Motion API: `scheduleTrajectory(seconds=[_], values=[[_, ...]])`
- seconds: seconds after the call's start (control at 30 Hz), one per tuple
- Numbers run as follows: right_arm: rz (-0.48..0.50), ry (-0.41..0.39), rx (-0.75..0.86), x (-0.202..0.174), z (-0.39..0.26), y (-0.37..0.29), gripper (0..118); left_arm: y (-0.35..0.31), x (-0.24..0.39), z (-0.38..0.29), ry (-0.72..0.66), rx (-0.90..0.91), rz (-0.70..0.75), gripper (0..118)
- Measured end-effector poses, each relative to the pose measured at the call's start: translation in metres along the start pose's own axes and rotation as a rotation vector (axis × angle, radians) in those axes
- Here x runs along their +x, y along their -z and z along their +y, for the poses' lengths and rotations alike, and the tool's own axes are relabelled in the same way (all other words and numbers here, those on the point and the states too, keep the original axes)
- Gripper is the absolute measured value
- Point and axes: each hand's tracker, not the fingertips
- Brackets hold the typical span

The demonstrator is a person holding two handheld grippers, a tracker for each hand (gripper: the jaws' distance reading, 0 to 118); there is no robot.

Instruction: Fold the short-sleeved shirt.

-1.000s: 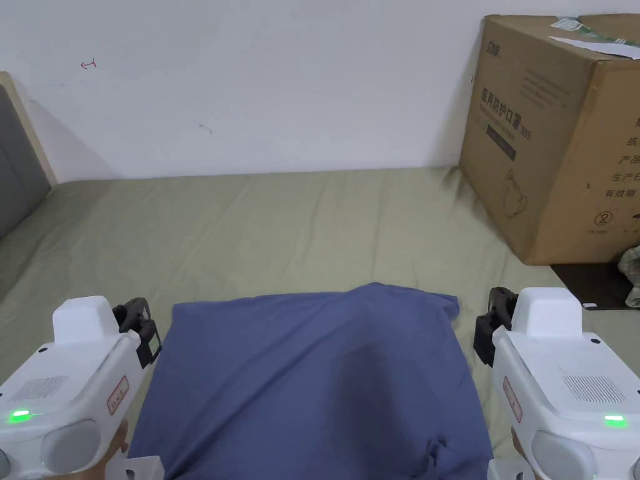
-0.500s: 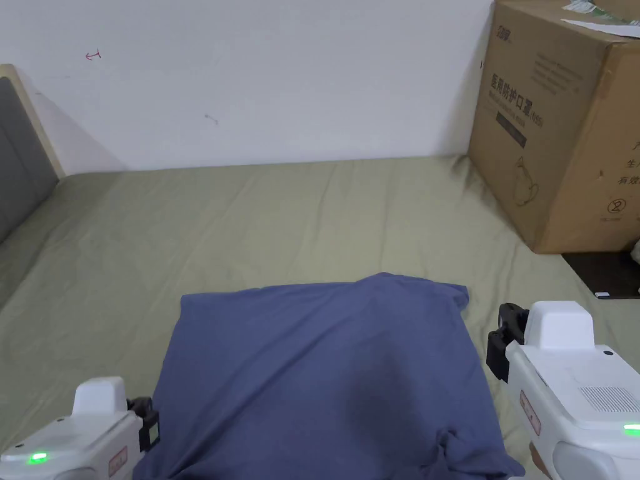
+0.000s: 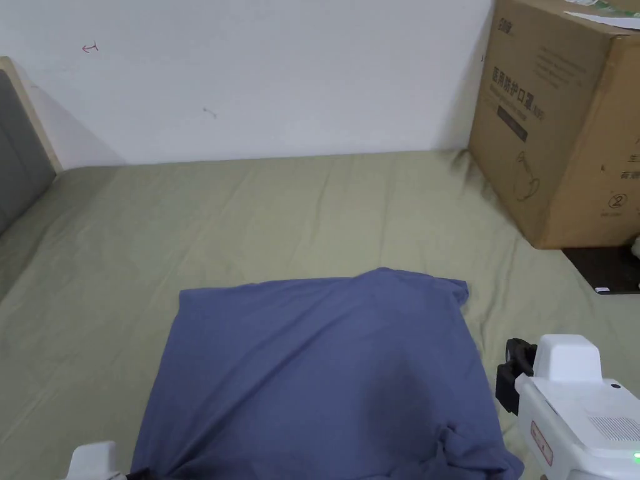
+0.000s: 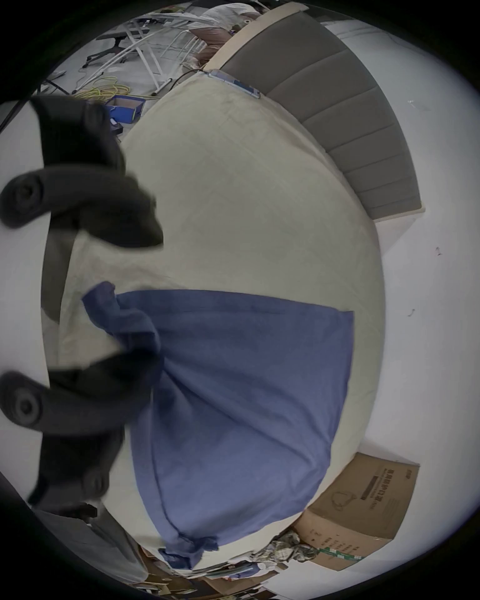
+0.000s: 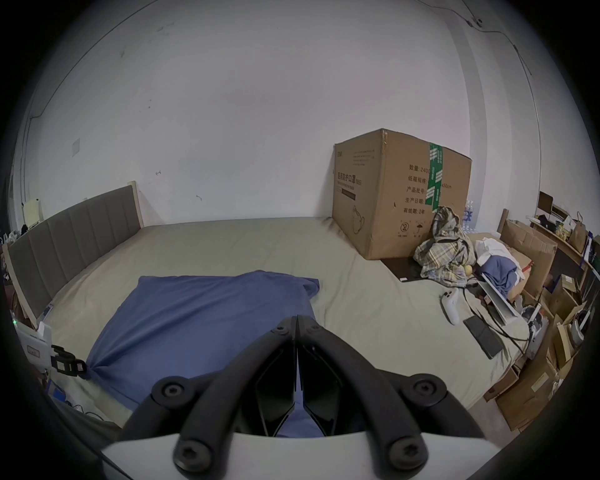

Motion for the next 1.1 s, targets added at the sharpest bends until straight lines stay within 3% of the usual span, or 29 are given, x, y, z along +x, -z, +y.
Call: scheduleTrajectory(seconds=[0.07, 0.1, 0.13, 0.17, 0.2, 0.27, 0.3, 0.33, 0.43, 0.53, 0.6, 0.67, 1.1], values=[[-0.008, 0.011, -0.02, 0.004, -0.007, -0.001, 0, 0.007, 0.0, -0.003, -0.016, -0.03, -0.053, 19], [-0.011, 0.021, -0.04, 0.007, -0.011, 0.0, 0, 0.008, -0.002, -0.008, -0.032, -0.034, -0.092, 5], [-0.013, 0.031, -0.071, 0.01, -0.017, 0.001, 1, 0.006, 0.0, -0.008, -0.032, -0.018, -0.103, 4], [-0.017, 0.041, -0.114, 0.013, -0.025, 0.003, 15, 0.003, 0.003, -0.009, -0.025, -0.004, -0.069, 3], [-0.032, 0.047, -0.158, 0.016, -0.034, 0.006, 38, 0.0, 0.005, -0.01, -0.005, 0.015, -0.053, 2], [-0.038, 0.051, -0.265, 0.021, -0.053, 0.015, 96, -0.006, 0.006, -0.009, 0.006, 0.029, -0.056, 2], [-0.024, 0.069, -0.327, 0.021, -0.066, 0.02, 105, -0.008, 0.006, -0.007, 0.007, 0.032, -0.057, 2], [-0.023, 0.084, -0.366, 0.023, -0.077, 0.023, 106, -0.009, 0.005, -0.005, 0.006, 0.041, -0.057, 2], [-0.006, 0.115, -0.457, 0.021, -0.11, 0.03, 105, -0.015, 0.003, -0.002, -0.011, 0.059, -0.065, 2], [0.012, 0.113, -0.491, 0.017, -0.131, 0.038, 92, -0.017, 0.001, -0.001, -0.023, 0.066, -0.072, 2], [0.009, 0.11, -0.506, 0.013, -0.138, 0.043, 54, -0.018, 0.002, 0.0, -0.023, 0.068, -0.071, 2], [0.016, 0.107, -0.507, 0.013, -0.14, 0.049, 4, -0.019, 0.002, 0.001, -0.025, 0.069, -0.071, 2], [0.041, 0.064, -0.284, 0.017, -0.044, 0.07, 3, -0.025, -0.004, 0.063, -0.087, 0.154, -0.098, 2]])
